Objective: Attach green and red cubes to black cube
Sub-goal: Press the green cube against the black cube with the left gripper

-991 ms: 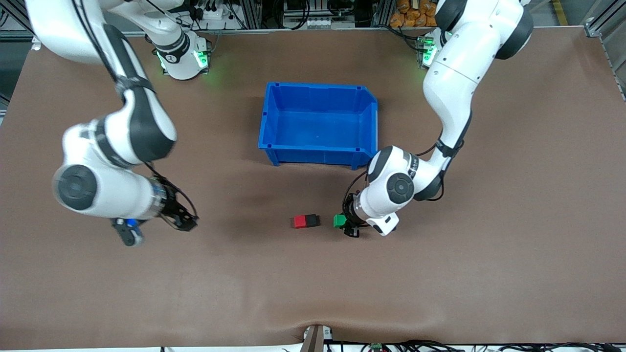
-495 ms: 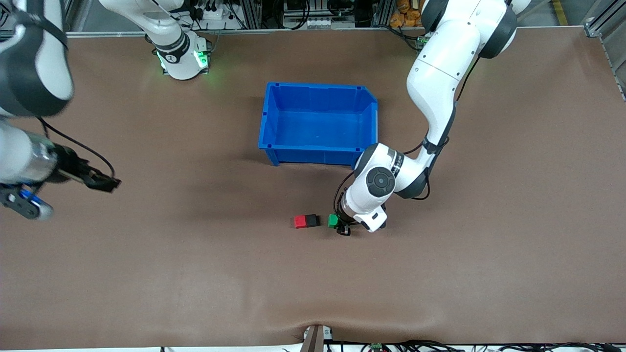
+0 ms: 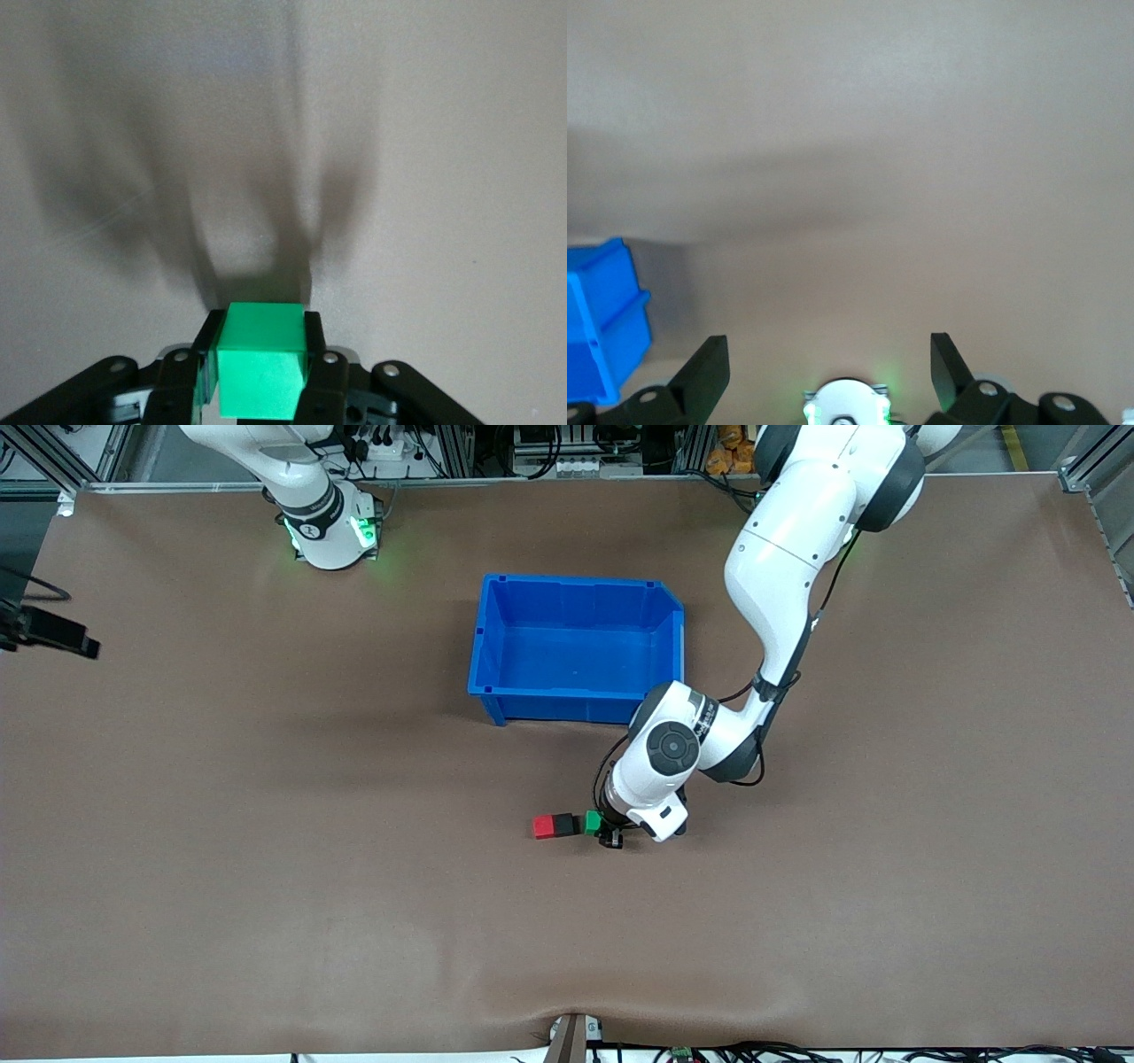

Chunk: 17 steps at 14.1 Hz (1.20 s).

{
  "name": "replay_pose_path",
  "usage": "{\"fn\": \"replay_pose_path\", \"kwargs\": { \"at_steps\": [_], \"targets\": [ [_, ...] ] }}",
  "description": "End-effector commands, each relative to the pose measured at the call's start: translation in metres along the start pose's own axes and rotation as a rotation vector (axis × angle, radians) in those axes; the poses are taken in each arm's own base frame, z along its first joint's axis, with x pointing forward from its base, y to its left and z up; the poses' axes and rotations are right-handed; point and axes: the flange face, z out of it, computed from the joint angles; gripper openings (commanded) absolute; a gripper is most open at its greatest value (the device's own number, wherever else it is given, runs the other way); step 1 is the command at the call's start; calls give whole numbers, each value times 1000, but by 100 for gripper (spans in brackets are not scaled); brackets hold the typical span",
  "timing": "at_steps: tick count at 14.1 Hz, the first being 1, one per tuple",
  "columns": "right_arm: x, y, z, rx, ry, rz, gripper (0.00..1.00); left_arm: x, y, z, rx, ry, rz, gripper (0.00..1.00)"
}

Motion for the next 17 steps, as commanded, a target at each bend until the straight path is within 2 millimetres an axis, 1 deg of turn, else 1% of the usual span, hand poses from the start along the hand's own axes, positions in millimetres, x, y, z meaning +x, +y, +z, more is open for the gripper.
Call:
{"fn": "replay_pose_path", "kwargs": {
  "at_steps": [1, 2, 3, 4, 5, 6, 7, 8, 9, 11, 13, 14, 16, 17],
  "targets": [
    [-15, -6, 22, 23, 53, -56, 100, -10, -4, 24, -2, 13, -25, 0],
    [-24, -3, 27, 30, 86, -57, 100, -10, -4, 24, -2, 13, -31, 0],
    [-30, -8, 31, 32, 104, -67, 100, -11, -5, 24, -2, 12, -29, 0],
    [-34, -14, 29, 31, 110, -78, 100, -13, -5, 22, -4, 6, -37, 0],
    [-31, -16, 22, 29, 127, -83, 100, -17, -4, 20, -16, -3, -55, 0],
    [-35, -14, -8, 19, 185, -86, 100, -23, -3, 17, -26, -12, -67, 0],
    [-43, -12, -33, 15, 217, -78, 100, -24, -4, 18, -26, -11, -82, 0],
    [-50, -7, -54, 16, 260, -66, 100, -27, -6, 17, -26, -13, -84, 0],
    [-51, -6, -61, 7, 274, -64, 100, -27, -6, 18, -25, -12, -86, 0],
    [-50, -13, -57, 10, 259, -75, 100, -30, -8, 18, -24, -12, -86, 0],
    [-48, -21, -54, 3, 250, -95, 100, -32, -9, 14, -21, -10, -84, 0],
    [-44, -18, -50, 1, 240, -87, 100, -32, -9, 11, -18, -7, -80, 0],
    [-44, -10, -48, 3, 229, -69, 100, -31, -12, 6, 24, 21, -77, 0],
    [-45, -9, -46, 4, 217, -69, 100, -32, -13, -1, 45, 31, -75, 0]
  ]
}}
